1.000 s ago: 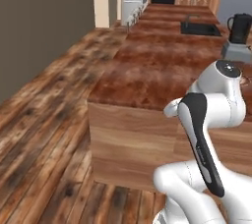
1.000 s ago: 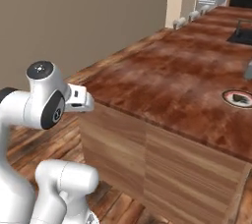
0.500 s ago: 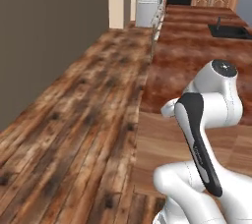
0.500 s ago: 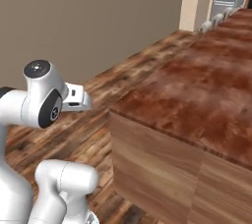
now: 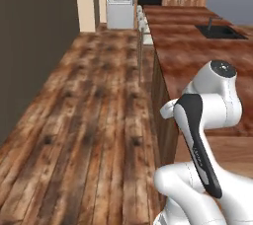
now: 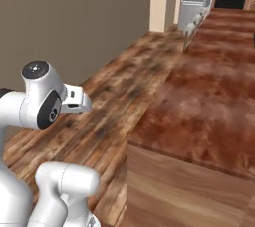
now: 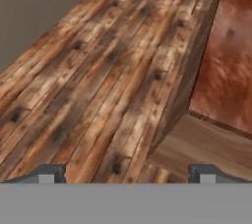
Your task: Pick the two kiwis from the fridge and place them on the plate next to the blender to make a fruit smoothie.
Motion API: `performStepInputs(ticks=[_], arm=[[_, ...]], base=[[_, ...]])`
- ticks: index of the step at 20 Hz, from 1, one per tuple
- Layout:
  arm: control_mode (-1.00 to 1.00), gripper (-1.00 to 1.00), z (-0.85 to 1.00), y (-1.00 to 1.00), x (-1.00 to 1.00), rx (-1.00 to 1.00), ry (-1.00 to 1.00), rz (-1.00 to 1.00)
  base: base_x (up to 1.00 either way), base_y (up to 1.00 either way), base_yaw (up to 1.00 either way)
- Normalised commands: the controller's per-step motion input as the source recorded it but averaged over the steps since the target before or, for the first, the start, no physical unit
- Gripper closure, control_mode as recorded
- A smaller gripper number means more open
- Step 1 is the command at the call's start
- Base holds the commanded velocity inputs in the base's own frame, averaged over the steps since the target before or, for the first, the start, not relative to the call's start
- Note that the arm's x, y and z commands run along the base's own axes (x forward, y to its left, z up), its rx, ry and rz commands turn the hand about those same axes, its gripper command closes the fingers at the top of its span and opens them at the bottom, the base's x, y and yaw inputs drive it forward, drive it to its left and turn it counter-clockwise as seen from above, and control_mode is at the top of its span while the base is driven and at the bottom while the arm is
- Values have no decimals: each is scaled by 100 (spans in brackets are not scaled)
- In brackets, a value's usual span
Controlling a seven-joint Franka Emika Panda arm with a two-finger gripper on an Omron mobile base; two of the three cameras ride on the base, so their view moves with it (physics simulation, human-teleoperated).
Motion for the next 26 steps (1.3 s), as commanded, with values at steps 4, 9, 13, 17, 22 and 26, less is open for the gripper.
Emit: performStepInputs(ticks=[4,9,13,17,22,26], arm=[[100,-100,0,0,0,0,0,0],[100,-100,0,0,0,0,0,0],[100,-100,0,0,0,0,0,0],[100,-100,0,0,0,0,0,0],[100,-100,0,0,0,0,0,0],[100,-100,0,0,0,0,0,0]], base=[[100,100,-39],[100,100,-37],[100,100,-36],[100,100,-34],[100,100,-32],[100,97,-22]])
